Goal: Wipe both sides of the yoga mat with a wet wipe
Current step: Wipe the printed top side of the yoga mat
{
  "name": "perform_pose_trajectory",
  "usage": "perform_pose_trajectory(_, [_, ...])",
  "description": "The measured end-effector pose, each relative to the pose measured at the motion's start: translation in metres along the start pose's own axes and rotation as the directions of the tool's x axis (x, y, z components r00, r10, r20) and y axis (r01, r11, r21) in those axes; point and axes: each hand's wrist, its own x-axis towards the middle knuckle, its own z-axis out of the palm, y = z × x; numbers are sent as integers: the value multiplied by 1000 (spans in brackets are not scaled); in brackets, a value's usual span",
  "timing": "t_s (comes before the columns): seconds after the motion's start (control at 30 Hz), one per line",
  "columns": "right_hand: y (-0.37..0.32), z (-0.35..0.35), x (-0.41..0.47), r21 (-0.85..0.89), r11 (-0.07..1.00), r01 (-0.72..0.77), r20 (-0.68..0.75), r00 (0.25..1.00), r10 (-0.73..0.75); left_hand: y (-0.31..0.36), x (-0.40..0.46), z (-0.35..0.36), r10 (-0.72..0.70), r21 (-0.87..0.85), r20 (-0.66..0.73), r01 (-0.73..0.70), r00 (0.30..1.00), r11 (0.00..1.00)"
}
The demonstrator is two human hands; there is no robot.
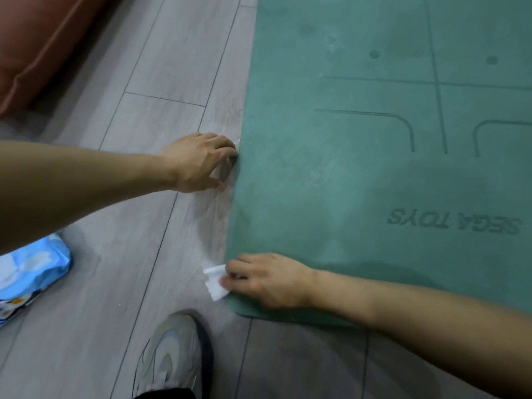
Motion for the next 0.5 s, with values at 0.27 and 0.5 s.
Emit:
perform_pose_trajectory(0.27, [96,-79,51,75,655,-752,-428,569,702,10,-32,5,38,49,30,-40,999,998])
perform_pose_trajectory(0.5, [-32,13,15,-37,934,-355,-152,926,346,18,-46,7,92,75,18,-93,996,993])
